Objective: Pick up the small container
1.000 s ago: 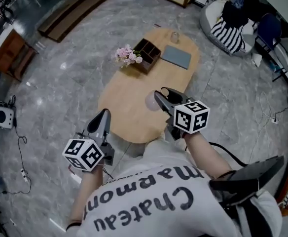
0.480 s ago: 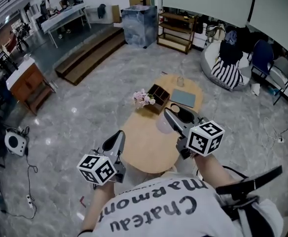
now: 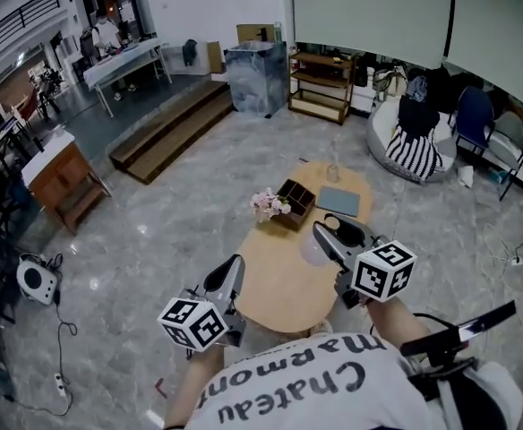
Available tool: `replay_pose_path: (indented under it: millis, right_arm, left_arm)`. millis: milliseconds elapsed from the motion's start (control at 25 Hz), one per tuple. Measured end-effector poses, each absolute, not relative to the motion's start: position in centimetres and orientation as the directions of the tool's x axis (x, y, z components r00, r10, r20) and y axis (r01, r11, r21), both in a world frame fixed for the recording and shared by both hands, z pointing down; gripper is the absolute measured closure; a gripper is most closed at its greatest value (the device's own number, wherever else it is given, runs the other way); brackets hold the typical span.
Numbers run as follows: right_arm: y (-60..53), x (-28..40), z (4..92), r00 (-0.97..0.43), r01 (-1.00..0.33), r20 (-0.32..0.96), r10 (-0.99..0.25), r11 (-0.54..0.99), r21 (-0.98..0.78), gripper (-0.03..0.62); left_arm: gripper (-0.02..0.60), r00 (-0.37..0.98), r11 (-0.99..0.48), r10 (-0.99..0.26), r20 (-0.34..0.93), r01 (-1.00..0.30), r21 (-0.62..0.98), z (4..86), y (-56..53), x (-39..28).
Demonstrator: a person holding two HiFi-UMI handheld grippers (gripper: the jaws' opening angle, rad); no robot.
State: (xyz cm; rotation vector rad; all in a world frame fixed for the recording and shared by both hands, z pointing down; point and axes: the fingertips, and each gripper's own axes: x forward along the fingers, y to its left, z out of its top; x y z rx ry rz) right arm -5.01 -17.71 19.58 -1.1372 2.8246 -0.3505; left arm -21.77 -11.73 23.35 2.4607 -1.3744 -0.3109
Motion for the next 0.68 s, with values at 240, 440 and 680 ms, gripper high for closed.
replay_pose_path:
  millis: [240, 440, 680]
  right_arm:
    - [-16.9, -4.4, 20.7, -0.710, -0.693, 0.044, -0.703, 0.685, -0.227, 0.454]
    - [-16.3, -4.0, 21.6, -0.709, -0.695, 0.064, -0.702, 0.682, -0.228, 0.454]
    - [-16.5, -4.5, 21.9, -0.707, -0.697, 0.055, -0.705, 0.682, -0.222, 0.454]
  left_arm:
    - [0.566, 0.525, -0.490, -0.851, -0.019, -0.781, 0.388, 24.8, -11.0, -21.4]
    - [0.566, 0.524, -0.486, -0.852, -0.014, -0.780, 0.393, 25.5, -10.3, -20.9]
    - [0.566, 0.526, -0.489, -0.850, -0.013, -0.780, 0.390, 25.8, -10.4, -21.1]
